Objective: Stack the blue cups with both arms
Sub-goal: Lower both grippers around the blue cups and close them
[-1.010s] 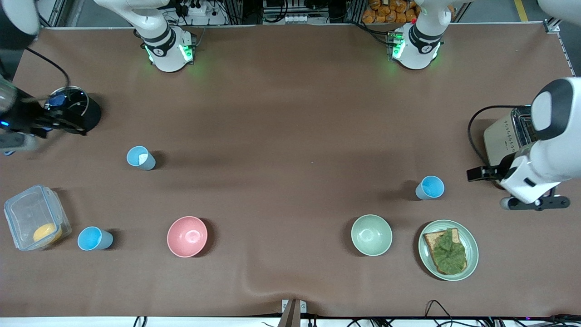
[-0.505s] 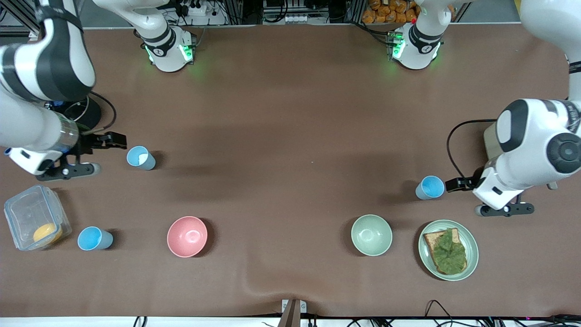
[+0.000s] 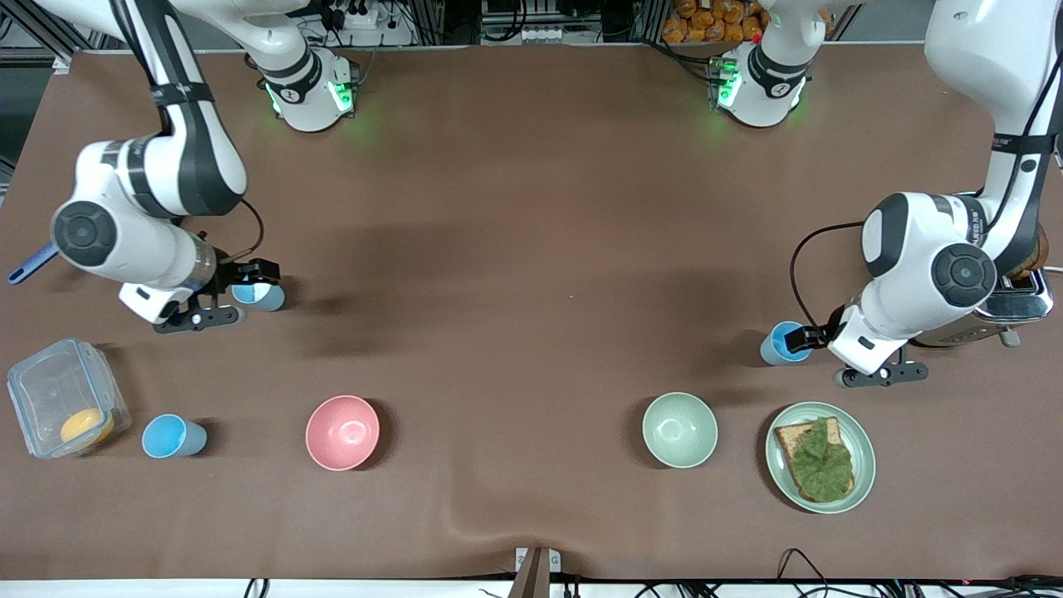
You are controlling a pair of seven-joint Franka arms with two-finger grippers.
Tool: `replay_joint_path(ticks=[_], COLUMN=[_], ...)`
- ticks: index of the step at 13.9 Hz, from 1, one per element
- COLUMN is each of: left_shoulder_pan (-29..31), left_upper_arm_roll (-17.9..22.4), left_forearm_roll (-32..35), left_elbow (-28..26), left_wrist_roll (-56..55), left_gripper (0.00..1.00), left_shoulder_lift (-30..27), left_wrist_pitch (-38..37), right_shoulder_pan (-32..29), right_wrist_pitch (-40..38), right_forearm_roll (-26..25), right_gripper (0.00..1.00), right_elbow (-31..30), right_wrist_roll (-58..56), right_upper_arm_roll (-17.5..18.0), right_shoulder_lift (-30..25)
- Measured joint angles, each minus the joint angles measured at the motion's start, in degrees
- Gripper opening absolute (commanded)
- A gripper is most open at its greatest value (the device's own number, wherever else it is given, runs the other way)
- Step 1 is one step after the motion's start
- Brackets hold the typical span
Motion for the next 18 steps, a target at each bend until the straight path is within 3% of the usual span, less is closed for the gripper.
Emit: replay_joint_path(ticks=[8, 14, 15, 18], left_shoulder_pan=[1.4, 1.4, 1.4, 1.4], left_upper_arm_roll=[0.0, 0.0, 0.0, 0.0], left_forearm_roll=[0.0, 0.0, 0.0, 0.0], left_elbow=[-2.2, -2.3, -2.3, -2.3], left_wrist_roll=[-1.9, -2.0, -2.0, -2.1], left_gripper=[1.0, 1.0, 0.96, 0.77], left_shoulder_lift=[1.8, 3.8, 4.0, 5.0], left_wrist_pitch=[2.0, 3.8, 3.9, 4.7], right_shoulder_pan=[0.0, 0.0, -0.1, -0.5], right_wrist_pitch=[10.1, 12.4, 12.8, 13.4], right_forearm_roll=[0.0, -0.4, -0.7, -1.3], right_gripper=[1.0, 1.0, 1.0, 0.44], right_elbow=[-8.7, -9.5, -9.5, -9.5], right_wrist_roll=[-0.1, -0.4, -0.4, -0.5], right_upper_arm_roll=[-0.4, -0.5, -0.5, -0.7], right_shoulder_lift=[1.2, 3.9, 4.5, 5.5])
